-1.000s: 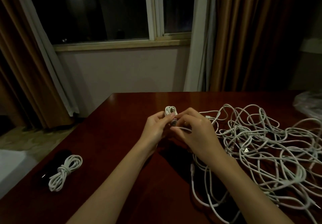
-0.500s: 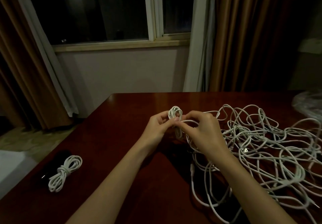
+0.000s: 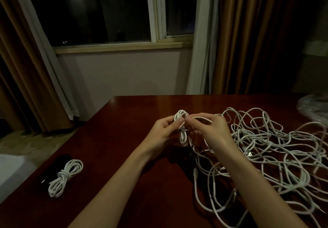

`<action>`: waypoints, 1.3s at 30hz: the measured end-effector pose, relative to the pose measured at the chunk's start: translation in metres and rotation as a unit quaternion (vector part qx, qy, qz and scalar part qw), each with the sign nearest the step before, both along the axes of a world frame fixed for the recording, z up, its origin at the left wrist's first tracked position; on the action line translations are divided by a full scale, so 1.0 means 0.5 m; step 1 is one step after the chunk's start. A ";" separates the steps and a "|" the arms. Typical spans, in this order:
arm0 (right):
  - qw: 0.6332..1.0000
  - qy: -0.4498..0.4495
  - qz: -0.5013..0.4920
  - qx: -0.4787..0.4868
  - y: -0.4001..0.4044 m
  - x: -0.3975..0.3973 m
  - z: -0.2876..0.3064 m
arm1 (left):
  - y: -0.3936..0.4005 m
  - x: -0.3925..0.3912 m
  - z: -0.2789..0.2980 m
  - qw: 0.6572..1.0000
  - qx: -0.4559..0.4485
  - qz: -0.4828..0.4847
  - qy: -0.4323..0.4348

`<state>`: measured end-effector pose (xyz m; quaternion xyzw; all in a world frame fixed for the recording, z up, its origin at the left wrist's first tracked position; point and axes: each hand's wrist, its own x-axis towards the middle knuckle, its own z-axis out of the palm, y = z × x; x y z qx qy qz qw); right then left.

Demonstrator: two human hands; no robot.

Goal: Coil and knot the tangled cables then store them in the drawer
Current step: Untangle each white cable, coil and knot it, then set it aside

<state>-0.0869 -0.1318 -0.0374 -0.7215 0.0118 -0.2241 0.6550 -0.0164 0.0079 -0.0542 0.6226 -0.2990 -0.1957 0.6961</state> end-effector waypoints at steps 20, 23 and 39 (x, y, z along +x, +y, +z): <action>0.996 0.020 -0.024 0.085 -0.004 0.003 0.000 | 0.003 0.009 0.001 0.999 -0.012 0.020 0.045; 0.986 0.029 -0.008 0.162 0.001 0.002 -0.002 | 0.004 0.012 0.001 0.998 -0.020 0.035 0.041; 0.986 0.011 -0.074 -0.150 -0.017 0.013 -0.020 | -0.006 -0.008 0.008 0.997 0.020 0.057 -0.037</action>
